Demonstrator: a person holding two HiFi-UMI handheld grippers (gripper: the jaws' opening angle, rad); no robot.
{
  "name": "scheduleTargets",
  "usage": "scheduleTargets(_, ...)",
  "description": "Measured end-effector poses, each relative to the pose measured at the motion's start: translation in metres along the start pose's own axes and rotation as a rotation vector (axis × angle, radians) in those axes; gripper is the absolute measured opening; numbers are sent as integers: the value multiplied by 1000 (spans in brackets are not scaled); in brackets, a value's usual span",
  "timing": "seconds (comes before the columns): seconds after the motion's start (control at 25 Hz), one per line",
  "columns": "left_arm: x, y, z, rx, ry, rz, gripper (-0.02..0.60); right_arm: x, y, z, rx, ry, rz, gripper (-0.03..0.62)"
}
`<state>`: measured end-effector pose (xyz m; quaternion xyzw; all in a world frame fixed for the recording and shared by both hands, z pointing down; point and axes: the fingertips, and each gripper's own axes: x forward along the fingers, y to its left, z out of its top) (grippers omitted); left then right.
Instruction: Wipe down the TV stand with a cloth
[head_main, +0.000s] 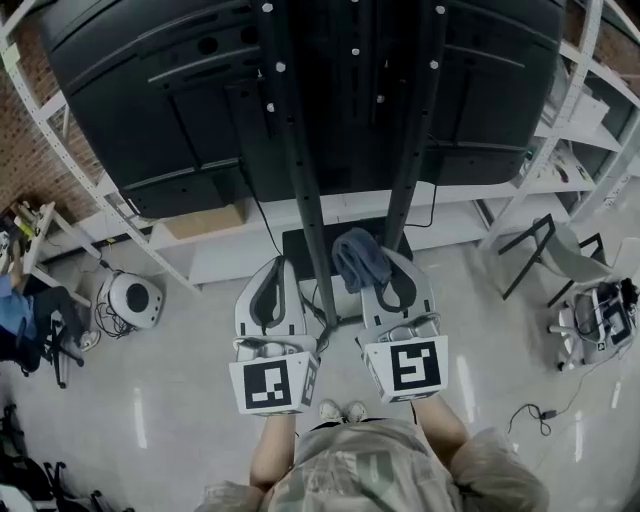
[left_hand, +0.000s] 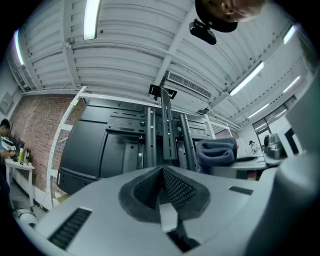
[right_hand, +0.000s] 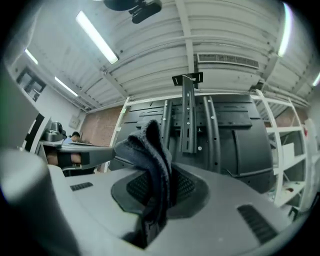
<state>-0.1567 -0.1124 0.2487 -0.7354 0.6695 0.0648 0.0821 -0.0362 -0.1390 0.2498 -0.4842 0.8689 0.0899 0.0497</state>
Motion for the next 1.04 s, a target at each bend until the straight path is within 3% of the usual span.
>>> scheduleTargets(0.52,-12,-7,21,15,-57,5,15,-24,-10,10,-31,-26,-28,57)
scheduleTargets(1.04,-2,-17,13,10,-29,-17,15,-23,-12,3,-37,-7,-7,57)
